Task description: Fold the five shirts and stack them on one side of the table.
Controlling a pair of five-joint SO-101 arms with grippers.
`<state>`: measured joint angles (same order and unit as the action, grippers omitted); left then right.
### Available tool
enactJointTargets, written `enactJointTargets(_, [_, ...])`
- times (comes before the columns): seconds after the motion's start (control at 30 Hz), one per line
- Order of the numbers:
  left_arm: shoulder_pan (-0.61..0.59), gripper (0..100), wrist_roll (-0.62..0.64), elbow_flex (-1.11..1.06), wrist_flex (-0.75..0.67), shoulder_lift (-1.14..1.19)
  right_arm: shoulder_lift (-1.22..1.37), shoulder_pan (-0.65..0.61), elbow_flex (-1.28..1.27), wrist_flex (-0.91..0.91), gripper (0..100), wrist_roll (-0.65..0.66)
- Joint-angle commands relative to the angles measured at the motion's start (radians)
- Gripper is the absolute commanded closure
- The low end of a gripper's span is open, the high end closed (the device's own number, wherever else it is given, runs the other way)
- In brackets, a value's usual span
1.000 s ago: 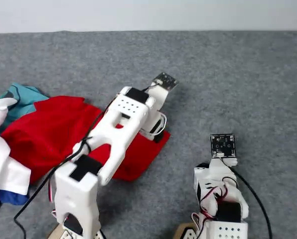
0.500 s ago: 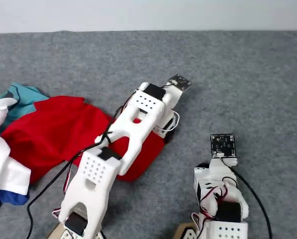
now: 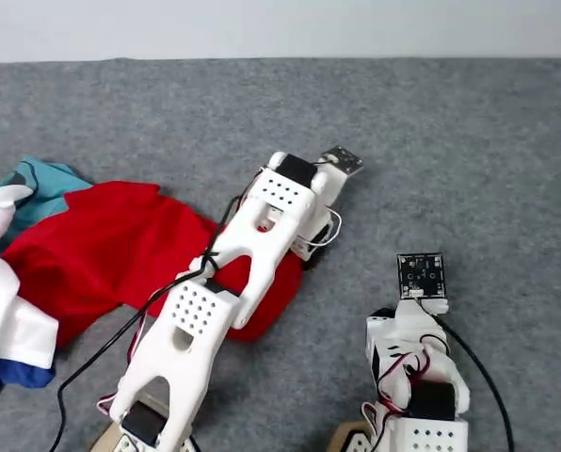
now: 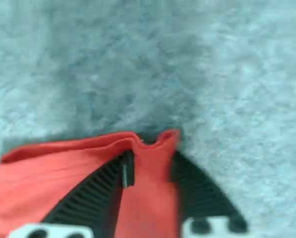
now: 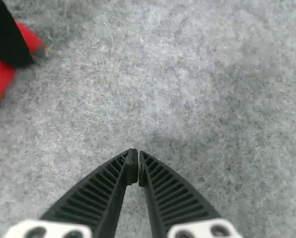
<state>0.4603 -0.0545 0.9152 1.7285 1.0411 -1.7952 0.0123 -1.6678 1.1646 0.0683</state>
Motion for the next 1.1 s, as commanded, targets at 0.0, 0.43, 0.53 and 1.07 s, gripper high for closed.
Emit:
enactJointTargets(0.0, [-0.017, 100, -0.068, 0.082, 0.031, -0.049, -0.012, 0.012, 0.011, -0.001, 99.0, 0.009])
enactJointTargets(0.43, [-0.011, 100, -0.075, 0.226, -0.055, -0.568, -0.012, 0.012, 0.06, 0.004, 99.0, 0.009])
enactJointTargets(0.53, [-0.021, 100, -0.075, 0.271, -0.176, -0.623, -0.012, 0.012, 0.06, 0.004, 99.0, 0.009])
enactJointTargets(1.07, [-0.041, 100, -0.157, 0.47, -0.17, -0.896, -0.012, 0.007, 0.005, -0.007, 99.0, 0.011])
